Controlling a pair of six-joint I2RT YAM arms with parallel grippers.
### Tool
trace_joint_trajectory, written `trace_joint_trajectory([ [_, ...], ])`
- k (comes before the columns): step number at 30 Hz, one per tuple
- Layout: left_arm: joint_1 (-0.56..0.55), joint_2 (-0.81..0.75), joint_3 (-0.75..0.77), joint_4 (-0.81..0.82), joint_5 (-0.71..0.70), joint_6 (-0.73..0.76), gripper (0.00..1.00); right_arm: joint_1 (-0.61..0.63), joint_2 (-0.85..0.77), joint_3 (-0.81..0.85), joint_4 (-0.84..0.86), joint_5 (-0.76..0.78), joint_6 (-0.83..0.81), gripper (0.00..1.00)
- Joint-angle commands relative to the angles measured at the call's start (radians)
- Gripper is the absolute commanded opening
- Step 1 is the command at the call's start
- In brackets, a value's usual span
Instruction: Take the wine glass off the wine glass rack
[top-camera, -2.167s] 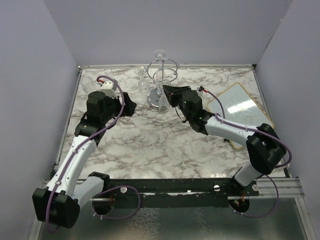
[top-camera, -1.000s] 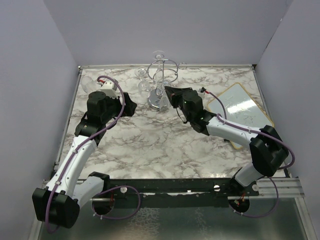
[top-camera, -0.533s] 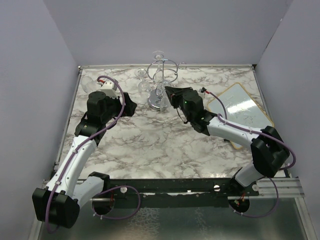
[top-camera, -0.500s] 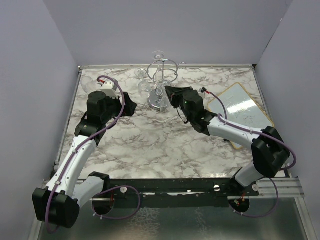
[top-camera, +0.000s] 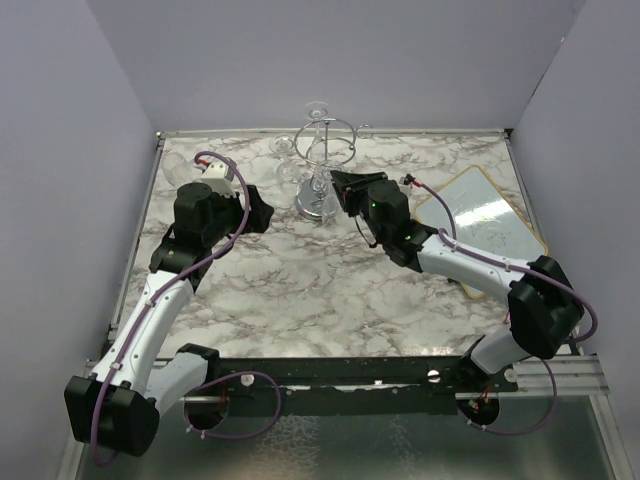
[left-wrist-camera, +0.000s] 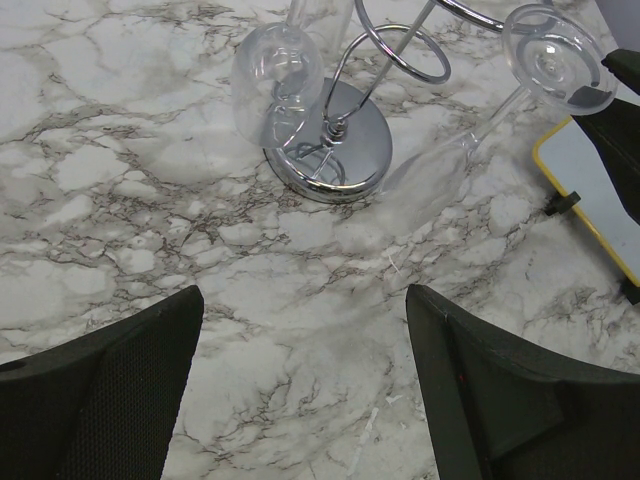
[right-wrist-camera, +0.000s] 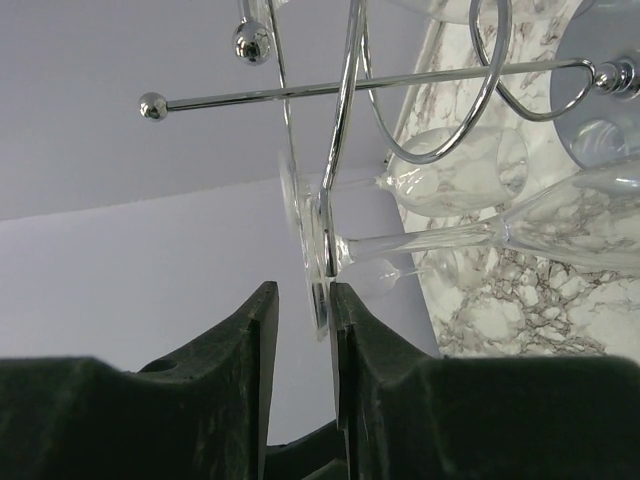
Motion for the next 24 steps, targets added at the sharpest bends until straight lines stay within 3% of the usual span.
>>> trace_joint_trajectory([
  [1,-0.005,-0.018,-0.002,0.001,-0.007,0.009,0.84,0.008,-0.001,0.031,-0.017,0.051,-0.003,0.26],
  [10,-0.009,-0.020,-0.002,0.003,-0.007,0.010,0.84,0.007,0.011,0.054,-0.031,0.085,-0.005,0.18],
  [24,-0.010,-0.020,-0.002,0.002,-0.009,0.010,0.84,0.007,0.033,0.068,-0.044,0.093,0.015,0.18],
])
